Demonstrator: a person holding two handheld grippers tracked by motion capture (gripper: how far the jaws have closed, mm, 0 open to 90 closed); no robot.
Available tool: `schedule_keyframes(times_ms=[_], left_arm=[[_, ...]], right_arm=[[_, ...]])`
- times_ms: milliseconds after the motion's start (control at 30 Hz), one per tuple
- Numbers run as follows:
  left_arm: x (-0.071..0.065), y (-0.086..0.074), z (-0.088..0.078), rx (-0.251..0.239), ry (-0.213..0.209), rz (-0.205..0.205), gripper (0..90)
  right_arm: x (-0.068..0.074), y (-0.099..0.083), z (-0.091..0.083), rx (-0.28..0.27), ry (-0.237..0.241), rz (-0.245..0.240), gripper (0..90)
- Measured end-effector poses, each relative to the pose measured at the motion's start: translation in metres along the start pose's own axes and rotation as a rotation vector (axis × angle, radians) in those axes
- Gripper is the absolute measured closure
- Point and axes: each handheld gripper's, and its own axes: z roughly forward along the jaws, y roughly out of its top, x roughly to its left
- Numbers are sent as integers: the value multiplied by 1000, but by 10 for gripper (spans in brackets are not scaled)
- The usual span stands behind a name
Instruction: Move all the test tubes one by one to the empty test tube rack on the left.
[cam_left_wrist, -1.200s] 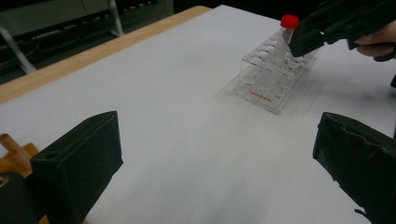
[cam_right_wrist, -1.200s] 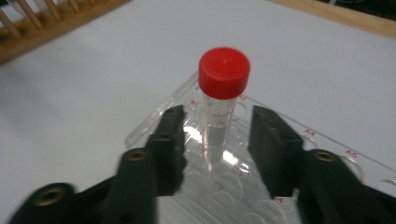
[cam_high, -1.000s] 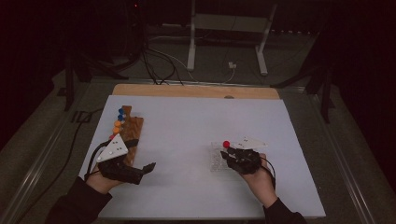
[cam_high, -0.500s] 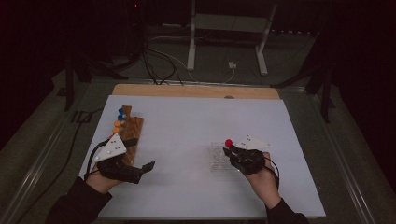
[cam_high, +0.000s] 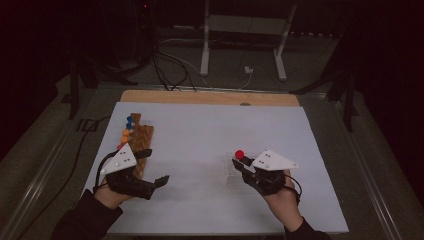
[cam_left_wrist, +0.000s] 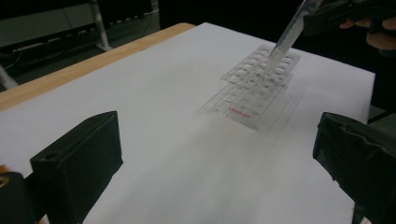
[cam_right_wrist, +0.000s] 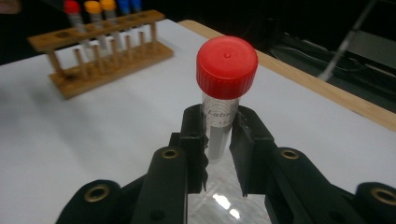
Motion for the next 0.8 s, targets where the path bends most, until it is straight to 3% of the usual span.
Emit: schedule_keyframes(times_ms=[233, 600, 700, 800], left_arm=[[-17, 9, 5, -20, -56, 31, 24], [-44, 21, 18, -19, -141, 93, 51], [-48, 23, 23, -26, -161, 97, 84], [-51, 22, 29, -32, -171, 96, 176]], right_arm=[[23, -2, 11, 26, 102, -25, 754], [45, -11, 31, 86, 203, -40, 754], [51, -12, 34, 97, 220, -47, 754], [54, -13, 37, 105, 233, -49, 754]])
